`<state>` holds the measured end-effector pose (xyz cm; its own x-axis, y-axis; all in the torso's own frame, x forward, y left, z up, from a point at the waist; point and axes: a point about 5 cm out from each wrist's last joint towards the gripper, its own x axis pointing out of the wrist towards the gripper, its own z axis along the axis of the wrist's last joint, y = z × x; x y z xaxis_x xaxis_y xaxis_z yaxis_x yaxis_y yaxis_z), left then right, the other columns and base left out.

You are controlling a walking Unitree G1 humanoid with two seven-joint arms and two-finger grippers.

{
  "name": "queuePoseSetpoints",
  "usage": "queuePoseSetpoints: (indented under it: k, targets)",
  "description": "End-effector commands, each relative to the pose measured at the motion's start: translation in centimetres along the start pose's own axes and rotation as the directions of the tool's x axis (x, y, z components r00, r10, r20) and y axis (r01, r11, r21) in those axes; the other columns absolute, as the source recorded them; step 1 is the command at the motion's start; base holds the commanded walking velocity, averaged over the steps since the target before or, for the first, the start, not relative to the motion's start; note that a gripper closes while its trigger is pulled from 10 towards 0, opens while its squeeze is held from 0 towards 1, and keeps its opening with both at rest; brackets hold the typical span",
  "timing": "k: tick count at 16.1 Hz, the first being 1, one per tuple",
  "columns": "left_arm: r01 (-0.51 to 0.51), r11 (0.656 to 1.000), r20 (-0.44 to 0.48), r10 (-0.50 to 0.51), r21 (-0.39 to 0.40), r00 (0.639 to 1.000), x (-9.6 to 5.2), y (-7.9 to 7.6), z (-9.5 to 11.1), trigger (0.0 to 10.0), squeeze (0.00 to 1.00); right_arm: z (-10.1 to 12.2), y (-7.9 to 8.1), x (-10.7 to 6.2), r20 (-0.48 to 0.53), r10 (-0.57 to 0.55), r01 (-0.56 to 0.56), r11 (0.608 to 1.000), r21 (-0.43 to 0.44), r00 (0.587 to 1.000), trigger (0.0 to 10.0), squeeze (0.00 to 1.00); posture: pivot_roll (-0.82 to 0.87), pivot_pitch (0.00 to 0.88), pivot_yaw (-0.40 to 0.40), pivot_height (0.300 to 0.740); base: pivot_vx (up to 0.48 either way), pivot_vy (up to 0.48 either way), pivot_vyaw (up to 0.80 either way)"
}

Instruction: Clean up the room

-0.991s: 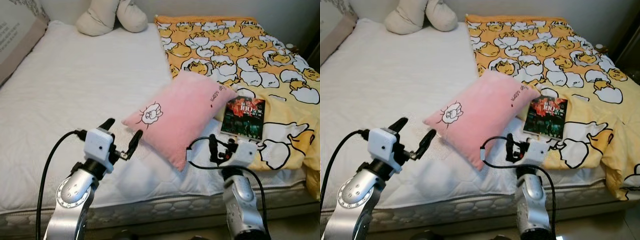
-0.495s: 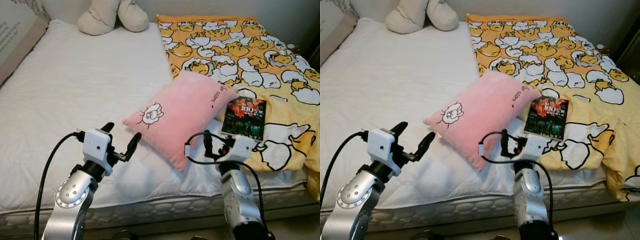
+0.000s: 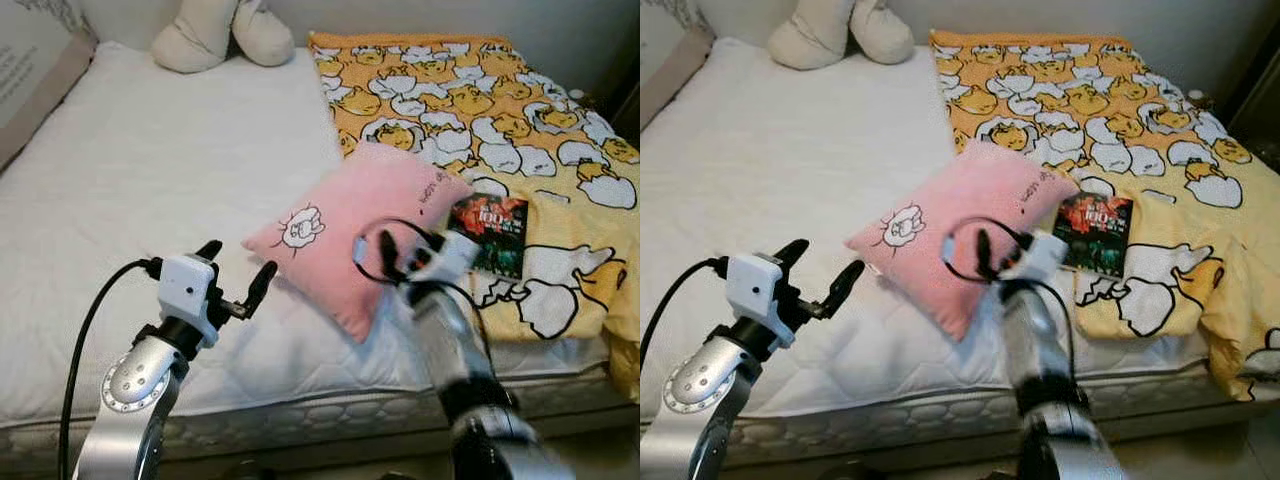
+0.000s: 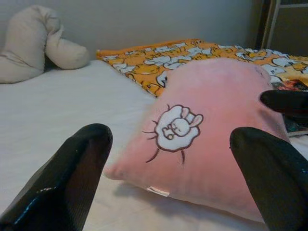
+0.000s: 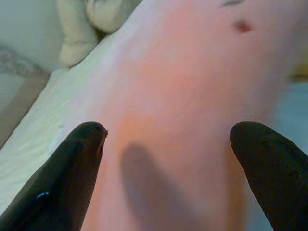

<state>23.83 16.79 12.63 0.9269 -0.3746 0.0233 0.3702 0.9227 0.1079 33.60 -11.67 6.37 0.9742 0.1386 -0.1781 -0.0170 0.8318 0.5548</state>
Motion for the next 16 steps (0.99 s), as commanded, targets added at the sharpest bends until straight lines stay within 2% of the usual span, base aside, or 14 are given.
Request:
queuePoseSetpoints:
  k: [1, 3, 6, 7, 10, 11, 12, 16]
  targets:
    - [-0.011, 1.0, 0.006, 0.011, 0.013, 1.0, -0.2, 0.2, 0.4, 10.0, 0.0, -0.3, -0.1, 0.3, -0.038, -0.009, 0.01, 0.999, 0.031, 0.999, 10.0, 0.0, 0.09, 0.0, -0.012, 0.719, 0.0, 0.0, 0.0]
    - [-0.021, 1.0, 0.005, 0.021, 0.014, 1.0, -0.4, 0.3, 0.5, 10.0, 0.0, -0.5, 0.1, 0.8, -0.085, -0.017, 0.021, 0.998, 0.055, 0.996, 10.0, 0.0, 0.11, 0.0, -0.024, 0.719, 0.0, 0.0, 0.0]
    - [-0.03, 0.999, -0.001, 0.03, 0.013, 1.0, -0.6, 0.3, 0.6, 10.0, 0.0, -1.3, -0.1, 1.2, -0.192, -0.077, 0.098, 0.99, 0.102, 0.978, 10.0, 0.0, 0.14, 0.0, -0.039, 0.719, 0.0, 0.0, 0.0]
    - [-0.034, 0.999, -0.008, 0.034, 0.01, 0.999, -0.7, 0.4, 0.6, 10.0, 0.0, -1.9, -0.3, 1.1, -0.245, -0.116, 0.143, 0.985, 0.094, 0.962, 10.0, 0.0, 0.14, 0.0, -0.039, 0.719, 0.0, 0.0, 0.0]
    - [-0.048, 0.999, -0.018, 0.048, -0.003, 0.999, -0.6, 0.6, 0.6, 10.0, 0.0, -2.1, -0.3, 1.2, -0.289, -0.148, 0.168, 0.985, 0.045, 0.946, 10.0, 0.0, 0.16, 0.0, -0.049, 0.719, 0.0, 0.0, 0.0]
    - [-0.053, 0.999, -0.021, 0.052, -0.009, 0.998, -0.5, 0.6, 0.6, 10.0, 0.0, -2.1, -0.2, 1.2, -0.295, -0.151, 0.167, 0.985, 0.031, 0.944, 1.4, 0.0, 0.16, 0.0, -0.049, 0.719, 0.0, 0.0, 0.0]
    - [-0.055, 0.998, -0.023, 0.055, -0.015, 0.998, -0.4, 0.5, 0.5, 10.0, 0.0, -2.1, -0.2, 1.2, -0.302, -0.149, 0.163, 0.986, 0.02, 0.942, 0.0, 0.0, 0.16, 0.0, -0.057, 0.719, 0.0, 0.0, 0.0]
    - [-0.051, 0.998, -0.039, 0.05, -0.028, 0.998, -0.1, 0.3, 0.4, 10.0, 0.0, -2.1, -0.1, 1.3, -0.313, -0.142, 0.144, 0.989, -0.016, 0.939, 0.0, 0.0, 0.14, 0.0, -0.054, 0.719, 0.0, 0.0, 0.0]
